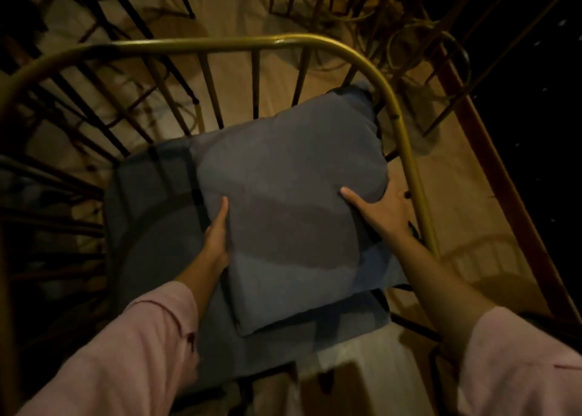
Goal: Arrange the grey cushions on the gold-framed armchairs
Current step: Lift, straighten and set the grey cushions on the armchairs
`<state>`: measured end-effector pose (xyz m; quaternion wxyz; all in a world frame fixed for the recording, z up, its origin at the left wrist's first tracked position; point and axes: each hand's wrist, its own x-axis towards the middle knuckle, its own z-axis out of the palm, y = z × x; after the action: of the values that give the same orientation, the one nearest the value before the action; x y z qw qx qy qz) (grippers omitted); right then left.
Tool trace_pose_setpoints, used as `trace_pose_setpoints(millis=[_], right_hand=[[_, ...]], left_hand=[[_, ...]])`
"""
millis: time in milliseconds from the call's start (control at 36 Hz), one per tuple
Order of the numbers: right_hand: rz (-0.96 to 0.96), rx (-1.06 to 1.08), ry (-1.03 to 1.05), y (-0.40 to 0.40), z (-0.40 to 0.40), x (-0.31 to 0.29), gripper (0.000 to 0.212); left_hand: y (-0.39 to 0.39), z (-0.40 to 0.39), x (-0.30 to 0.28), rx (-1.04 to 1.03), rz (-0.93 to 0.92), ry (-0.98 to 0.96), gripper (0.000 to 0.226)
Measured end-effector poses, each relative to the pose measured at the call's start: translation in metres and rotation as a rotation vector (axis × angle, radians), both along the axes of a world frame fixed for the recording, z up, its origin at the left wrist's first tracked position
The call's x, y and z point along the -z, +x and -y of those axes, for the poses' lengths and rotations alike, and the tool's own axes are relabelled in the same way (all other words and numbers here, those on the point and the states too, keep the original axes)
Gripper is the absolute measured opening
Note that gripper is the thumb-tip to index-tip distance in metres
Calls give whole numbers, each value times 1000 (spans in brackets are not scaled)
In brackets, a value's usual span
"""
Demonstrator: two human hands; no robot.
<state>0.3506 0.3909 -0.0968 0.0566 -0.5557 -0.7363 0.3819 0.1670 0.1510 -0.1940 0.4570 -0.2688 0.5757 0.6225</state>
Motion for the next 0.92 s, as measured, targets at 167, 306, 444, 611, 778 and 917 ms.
trace_pose_setpoints(millis=[167, 306, 444, 611, 778, 917], right_hand=[[-127, -48, -46, 2, -3, -20, 104], [-130, -74, -184, 12, 34, -20, 100], [-113, -85, -255, 8, 85, -17, 97], [-9, -120, -246, -1, 95, -19, 90], [142, -179, -289, 4, 61, 31, 111], [139, -144, -331, -9, 78, 23, 124]], left_hand=[[9, 18, -23, -116, -62, -59, 89], [20, 55, -58, -235, -238, -137, 53], [35, 106, -66, -186, -191, -142, 72], [29, 126, -61, -110, -192, -172, 68], [12, 114, -52, 9, -246, -279, 83], [8, 110, -41, 42, -217, -271, 79]])
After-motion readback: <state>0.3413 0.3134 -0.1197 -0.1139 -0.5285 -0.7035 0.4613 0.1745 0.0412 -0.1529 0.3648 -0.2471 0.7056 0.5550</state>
